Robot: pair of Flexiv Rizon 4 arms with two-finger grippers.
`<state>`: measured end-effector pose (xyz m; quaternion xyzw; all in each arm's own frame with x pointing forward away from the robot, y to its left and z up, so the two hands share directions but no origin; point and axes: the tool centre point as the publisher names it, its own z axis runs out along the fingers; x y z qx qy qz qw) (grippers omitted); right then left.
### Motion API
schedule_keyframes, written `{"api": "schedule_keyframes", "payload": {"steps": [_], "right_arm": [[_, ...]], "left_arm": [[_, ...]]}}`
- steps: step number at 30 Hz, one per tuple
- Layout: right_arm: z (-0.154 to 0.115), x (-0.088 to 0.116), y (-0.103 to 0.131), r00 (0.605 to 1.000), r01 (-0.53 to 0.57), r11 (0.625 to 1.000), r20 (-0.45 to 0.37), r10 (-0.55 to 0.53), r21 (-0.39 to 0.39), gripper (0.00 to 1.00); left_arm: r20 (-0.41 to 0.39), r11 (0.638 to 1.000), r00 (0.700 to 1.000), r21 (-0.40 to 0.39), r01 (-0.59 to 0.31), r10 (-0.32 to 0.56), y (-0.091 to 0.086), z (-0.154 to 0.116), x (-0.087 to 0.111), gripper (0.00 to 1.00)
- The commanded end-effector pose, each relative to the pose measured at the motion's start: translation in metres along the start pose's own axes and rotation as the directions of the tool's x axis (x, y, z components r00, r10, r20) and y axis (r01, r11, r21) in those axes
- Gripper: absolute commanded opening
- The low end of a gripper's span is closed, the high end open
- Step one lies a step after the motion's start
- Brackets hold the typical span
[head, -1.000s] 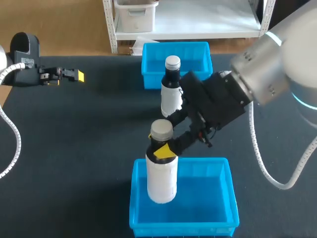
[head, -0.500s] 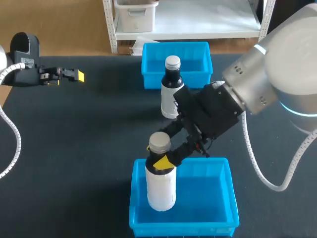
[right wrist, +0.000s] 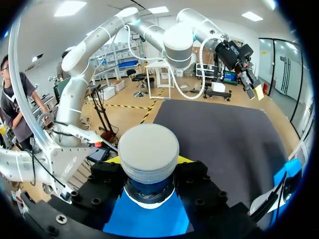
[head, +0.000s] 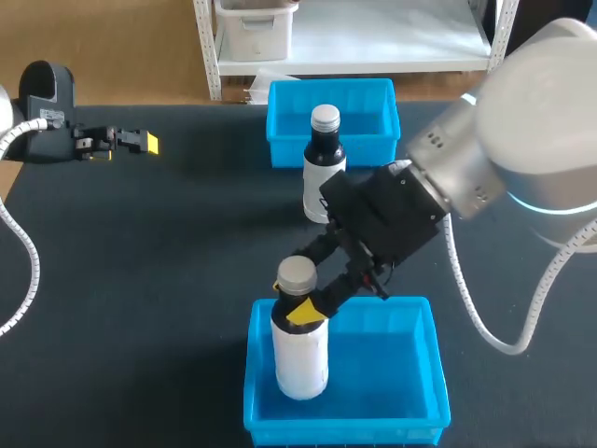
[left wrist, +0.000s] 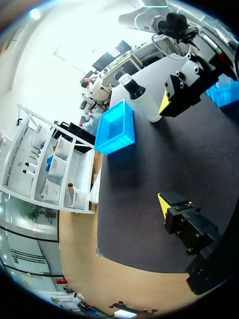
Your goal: Pick up the bottle, and place it in the far bin if it is heavy, or in the near bin if it is light.
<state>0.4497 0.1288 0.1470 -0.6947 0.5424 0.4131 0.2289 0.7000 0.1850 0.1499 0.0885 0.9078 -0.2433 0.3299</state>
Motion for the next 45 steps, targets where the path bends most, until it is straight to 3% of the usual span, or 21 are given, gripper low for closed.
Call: {"api": "schedule_keyframes", "payload": {"steps": [1, 8, 10, 11, 20, 27, 37, 45], "right_arm": [[0.002, 0.001, -0.004, 1.000, 0.001, 1.000, 0.002, -0.001, -0.008, 0.19], [0.002, 0.003, -0.004, 1.000, 0.009, 1.000, -0.010, -0.009, -0.015, 0.54], [0.002, 0.004, -0.004, 1.000, 0.011, 1.000, -0.016, -0.011, -0.017, 0.96], [0.002, 0.004, -0.004, 1.000, 0.012, 1.000, -0.018, -0.012, -0.018, 1.00], [-0.002, 0.009, -0.003, 0.999, 0.004, 1.000, -0.033, -0.004, -0.017, 1.00], [-0.013, 0.025, -0.009, 0.998, -0.022, 1.000, -0.061, 0.022, -0.005, 1.00], [-0.066, 0.067, -0.030, 0.983, -0.110, 0.990, -0.136, 0.122, 0.088, 1.00], [-0.123, 0.092, -0.083, 0.970, -0.179, 0.958, -0.120, 0.209, 0.223, 1.00]], "left_arm": [[0.000, 1.000, 1.000, 0.000, 0.000, 0.000, 0.000, 0.000, 0.000, 1.00], [0.000, 1.000, 1.000, 0.000, 0.000, 0.000, 0.000, 0.000, 0.000, 1.00], [0.000, 1.000, 1.000, 0.000, 0.000, 0.000, 0.000, 0.000, 0.000, 1.00], [0.000, 1.000, 1.000, 0.000, 0.000, 0.000, 0.000, 0.000, 0.000, 1.00], [0.000, 1.000, 1.000, 0.000, 0.000, 0.000, 0.000, 0.000, 0.000, 1.00], [0.000, 1.000, 1.000, 0.000, 0.000, 0.000, 0.000, 0.000, 0.000, 1.00], [0.000, 1.000, 1.000, 0.000, 0.000, 0.000, 0.000, 0.000, 0.000, 1.00], [0.000, 1.000, 1.000, 0.000, 0.000, 0.000, 0.000, 0.000, 0.000, 1.00]]}}
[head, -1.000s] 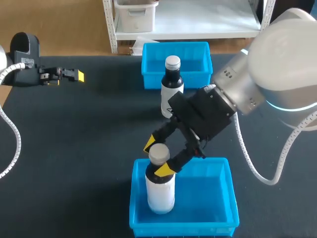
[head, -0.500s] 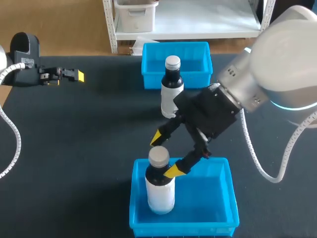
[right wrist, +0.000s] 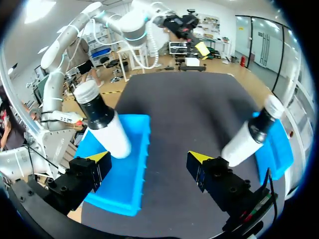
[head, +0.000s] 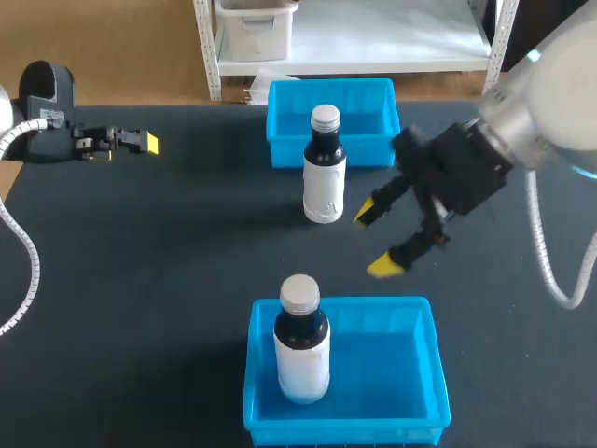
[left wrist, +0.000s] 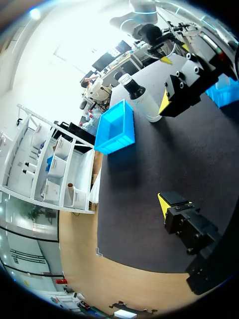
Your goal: Pick up the bottle, and place it in the far bin if it is heavy, or in the near bin if it is light.
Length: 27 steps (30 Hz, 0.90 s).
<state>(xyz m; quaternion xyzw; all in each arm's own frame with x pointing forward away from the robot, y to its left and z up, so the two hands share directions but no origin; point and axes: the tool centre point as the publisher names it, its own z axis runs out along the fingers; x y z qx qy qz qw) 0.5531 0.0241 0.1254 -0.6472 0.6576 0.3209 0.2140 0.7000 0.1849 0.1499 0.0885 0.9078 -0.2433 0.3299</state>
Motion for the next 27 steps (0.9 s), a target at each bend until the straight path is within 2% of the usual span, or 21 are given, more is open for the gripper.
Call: {"api": "schedule_keyframes", "payload": {"steps": [1, 7, 14, 22, 27], "right_arm": [[-0.021, 0.009, -0.030, 0.999, -0.027, 0.999, 0.019, 0.026, 0.031, 1.00], [-0.039, 0.010, -0.091, 0.998, -0.055, 0.991, 0.037, 0.051, 0.120, 1.00], [-0.046, 0.008, -0.150, 0.998, -0.045, 0.987, 0.052, 0.037, 0.151, 1.00], [-0.041, 0.003, -0.192, 0.996, -0.054, 0.987, 0.072, 0.043, 0.155, 1.00], [-0.034, -0.006, -0.207, 0.992, -0.084, 0.985, 0.106, 0.069, 0.150, 1.00]], "left_arm": [[0.000, 1.000, 1.000, 0.000, 0.000, 0.000, 0.000, 0.000, 0.000, 1.00], [0.000, 1.000, 1.000, 0.000, 0.000, 0.000, 0.000, 0.000, 0.000, 1.00], [0.000, 1.000, 1.000, 0.000, 0.000, 0.000, 0.000, 0.000, 0.000, 1.00], [0.000, 1.000, 1.000, 0.000, 0.000, 0.000, 0.000, 0.000, 0.000, 1.00], [0.000, 1.000, 1.000, 0.000, 0.000, 0.000, 0.000, 0.000, 0.000, 1.00]]}}
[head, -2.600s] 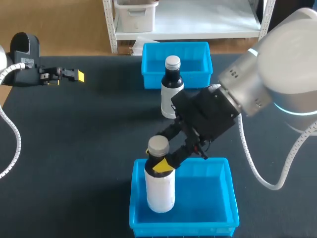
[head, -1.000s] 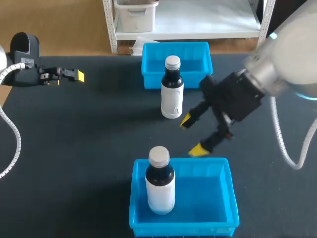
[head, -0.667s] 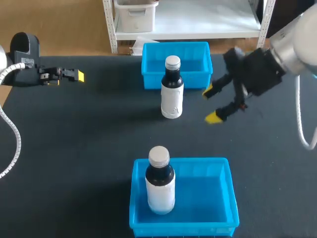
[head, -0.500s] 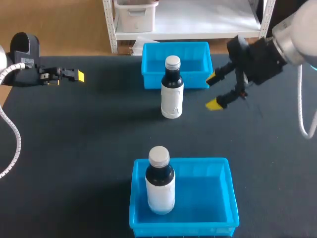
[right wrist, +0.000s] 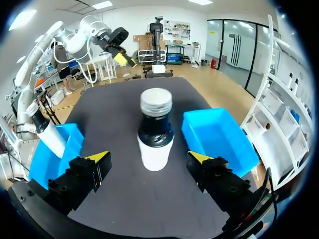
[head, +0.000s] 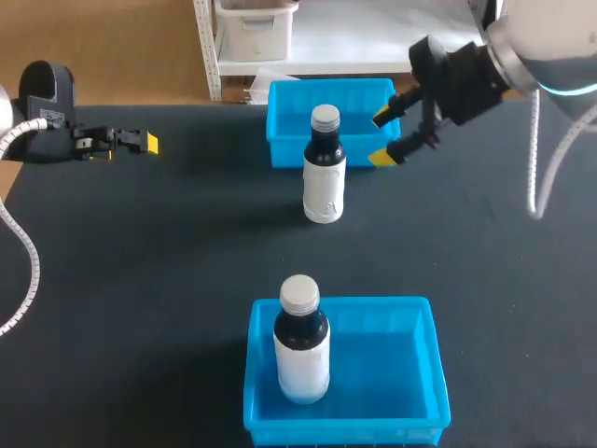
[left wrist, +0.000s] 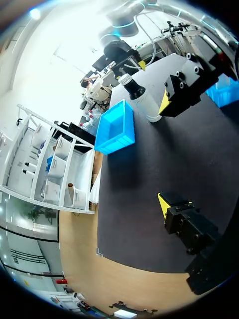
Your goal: Pick up the bottle, and place it in the far bin if it is heavy, or in the near bin if it is light.
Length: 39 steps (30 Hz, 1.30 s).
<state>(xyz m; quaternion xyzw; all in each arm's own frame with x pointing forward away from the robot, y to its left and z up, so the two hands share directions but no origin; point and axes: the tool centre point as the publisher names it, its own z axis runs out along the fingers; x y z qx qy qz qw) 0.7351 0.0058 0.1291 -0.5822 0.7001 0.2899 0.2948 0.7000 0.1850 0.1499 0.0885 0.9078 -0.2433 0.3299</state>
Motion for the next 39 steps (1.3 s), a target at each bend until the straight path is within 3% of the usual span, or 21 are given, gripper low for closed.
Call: {"api": "schedule_keyframes", "payload": {"steps": [1, 24, 36, 37, 39], "right_arm": [[0.014, -0.007, -0.027, 1.000, -0.007, 0.999, 0.012, 0.007, -0.048, 1.00], [0.056, -0.039, -0.005, 0.999, 0.030, 0.992, 0.034, -0.026, -0.120, 1.00], [0.063, -0.039, -0.005, 0.999, 0.023, 0.992, 0.044, -0.018, -0.123, 1.00], [0.063, -0.039, -0.005, 0.999, 0.023, 0.992, 0.044, -0.018, -0.122, 0.97], [0.063, -0.039, -0.005, 0.999, 0.024, 0.992, 0.046, -0.019, -0.122, 0.73]], "left_arm": [[0.000, 1.000, 1.000, 0.000, 0.000, 0.000, 0.000, 0.000, 0.000, 1.00], [0.000, 1.000, 1.000, 0.000, 0.000, 0.000, 0.000, 0.000, 0.000, 1.00], [0.000, 1.000, 1.000, 0.000, 0.000, 0.000, 0.000, 0.000, 0.000, 1.00], [0.000, 1.000, 1.000, 0.000, 0.000, 0.000, 0.000, 0.000, 0.000, 1.00], [0.000, 1.000, 1.000, 0.000, 0.000, 0.000, 0.000, 0.000, 0.000, 1.00]]}}
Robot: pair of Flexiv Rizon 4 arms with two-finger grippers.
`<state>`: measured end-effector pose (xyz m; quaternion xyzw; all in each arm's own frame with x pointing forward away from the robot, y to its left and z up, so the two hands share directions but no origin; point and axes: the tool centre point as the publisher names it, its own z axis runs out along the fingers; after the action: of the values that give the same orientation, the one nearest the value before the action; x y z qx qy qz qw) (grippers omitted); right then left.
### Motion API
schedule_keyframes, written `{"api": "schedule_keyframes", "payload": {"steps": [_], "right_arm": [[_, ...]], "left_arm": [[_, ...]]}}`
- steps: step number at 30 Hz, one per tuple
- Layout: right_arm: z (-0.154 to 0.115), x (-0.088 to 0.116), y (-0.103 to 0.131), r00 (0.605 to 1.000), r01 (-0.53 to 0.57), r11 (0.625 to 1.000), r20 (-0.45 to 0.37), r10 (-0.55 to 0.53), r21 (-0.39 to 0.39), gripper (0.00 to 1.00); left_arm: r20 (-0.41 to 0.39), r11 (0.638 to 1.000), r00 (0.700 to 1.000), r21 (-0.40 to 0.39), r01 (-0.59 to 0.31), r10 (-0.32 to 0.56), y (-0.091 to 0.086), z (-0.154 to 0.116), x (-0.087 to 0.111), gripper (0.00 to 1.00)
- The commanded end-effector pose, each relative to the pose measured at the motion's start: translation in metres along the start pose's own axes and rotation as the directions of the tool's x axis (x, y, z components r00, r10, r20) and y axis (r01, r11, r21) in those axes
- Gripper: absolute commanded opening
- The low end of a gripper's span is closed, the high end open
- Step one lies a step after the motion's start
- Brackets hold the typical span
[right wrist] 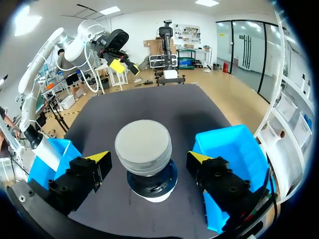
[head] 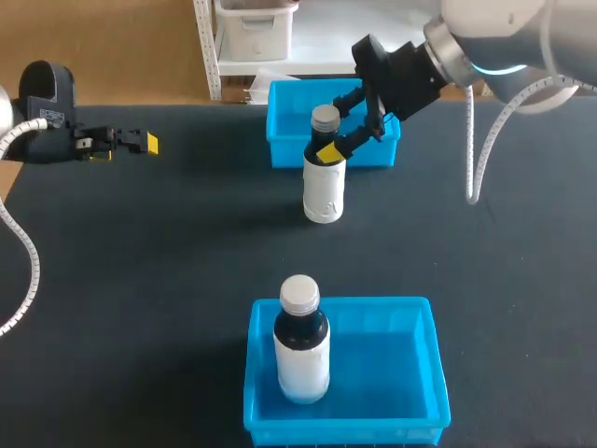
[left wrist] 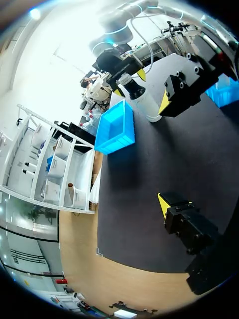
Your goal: Pick up the bottle, and place it in the far bin if it is heavy, or in the near bin if it is light.
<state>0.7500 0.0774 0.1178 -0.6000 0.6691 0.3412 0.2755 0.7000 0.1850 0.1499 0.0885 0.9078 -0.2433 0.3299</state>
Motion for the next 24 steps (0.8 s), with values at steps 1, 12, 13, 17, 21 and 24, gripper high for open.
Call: {"api": "schedule_keyframes", "payload": {"steps": [1, 12, 13, 17, 21, 24], "right_arm": [[0.0003, 0.0007, -0.0006, 1.000, 0.003, 1.000, 0.005, -0.003, 0.000, 0.57], [0.0018, 0.0012, 0.0022, 1.000, 0.011, 1.000, 0.011, -0.011, -0.008, 0.40], [0.0021, 0.0009, 0.0027, 1.000, 0.011, 1.000, 0.013, -0.011, -0.009, 0.39], [0.0036, 0.0004, 0.0044, 1.000, 0.013, 1.000, 0.016, -0.013, -0.012, 0.32], [0.0030, 0.0000, 0.0052, 1.000, 0.014, 1.000, 0.023, -0.014, -0.008, 0.00], [-0.0009, -0.0009, 0.0048, 1.000, 0.016, 1.000, 0.026, -0.016, 0.001, 0.00]], "left_arm": [[0.000, 1.000, 1.000, 0.000, 0.000, 0.000, 0.0000, 0.0000, 0.0000, 1.00], [0.000, 1.000, 1.000, 0.000, 0.000, 0.000, 0.0000, 0.0000, 0.0000, 1.00], [0.000, 1.000, 1.000, 0.000, 0.000, 0.000, 0.0000, 0.0000, 0.0000, 1.00], [0.000, 1.000, 1.000, 0.000, 0.000, 0.000, 0.0000, 0.0000, 0.0000, 1.00], [0.000, 1.000, 1.000, 0.000, 0.000, 0.000, 0.0000, 0.0000, 0.0000, 1.00], [0.000, 1.000, 1.000, 0.000, 0.000, 0.000, 0.0000, 0.0000, 0.0000, 1.00]]}}
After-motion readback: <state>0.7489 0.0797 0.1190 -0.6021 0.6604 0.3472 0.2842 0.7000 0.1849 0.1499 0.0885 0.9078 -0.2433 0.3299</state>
